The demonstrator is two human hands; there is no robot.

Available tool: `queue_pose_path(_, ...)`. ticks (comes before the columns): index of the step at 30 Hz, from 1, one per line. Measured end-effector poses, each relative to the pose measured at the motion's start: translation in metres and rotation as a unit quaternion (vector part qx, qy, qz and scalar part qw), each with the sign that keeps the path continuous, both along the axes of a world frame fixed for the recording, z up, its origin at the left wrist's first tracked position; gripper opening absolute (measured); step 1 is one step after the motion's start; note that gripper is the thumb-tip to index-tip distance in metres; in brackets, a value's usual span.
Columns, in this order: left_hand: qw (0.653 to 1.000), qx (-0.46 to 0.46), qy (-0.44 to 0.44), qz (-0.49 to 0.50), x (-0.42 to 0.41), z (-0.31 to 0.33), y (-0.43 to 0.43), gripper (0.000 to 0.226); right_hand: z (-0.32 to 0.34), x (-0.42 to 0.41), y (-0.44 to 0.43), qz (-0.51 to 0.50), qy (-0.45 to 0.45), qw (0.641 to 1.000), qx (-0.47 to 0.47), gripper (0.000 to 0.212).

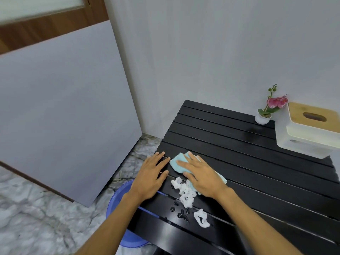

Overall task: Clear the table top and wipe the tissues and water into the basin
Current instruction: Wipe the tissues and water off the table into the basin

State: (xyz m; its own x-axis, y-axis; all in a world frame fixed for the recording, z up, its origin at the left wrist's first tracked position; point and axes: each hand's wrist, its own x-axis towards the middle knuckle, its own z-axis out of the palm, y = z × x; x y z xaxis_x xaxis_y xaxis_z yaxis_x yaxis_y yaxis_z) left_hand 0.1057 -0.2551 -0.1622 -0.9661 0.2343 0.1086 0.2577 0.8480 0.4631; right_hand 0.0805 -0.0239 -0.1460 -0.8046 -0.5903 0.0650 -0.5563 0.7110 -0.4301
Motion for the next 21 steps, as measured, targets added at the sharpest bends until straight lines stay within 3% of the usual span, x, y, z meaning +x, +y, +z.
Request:
queue_pose_path(5,1.000,0.006,0.002,0.027,0.023,0.001,-0.017,0.052,0.006,0.020,-0.010,0.010,-0.073,0.995,-0.070,0.039)
queue_pose_path(8,0.999,0.005,0.007,0.030,0.040,0.006,-0.024,0.051,0.033,0.030,-0.012,-0.101,-0.134,0.968,-0.189,0.036)
queue_pose_path(10,1.000,0.004,0.015,0.026,0.049,0.011,-0.025,0.052,0.062,0.040,-0.002,-0.178,-0.152,0.950,-0.206,0.035)
queue_pose_path(16,1.000,-0.002,0.010,0.010,0.064,0.008,-0.025,0.054,0.100,0.101,0.052,-0.273,-0.187,0.934,-0.137,0.037)
queue_pose_path(21,0.999,-0.030,0.023,-0.009,0.071,0.001,-0.021,0.057,0.029,0.151,0.067,-0.231,-0.120,0.958,0.117,0.062)
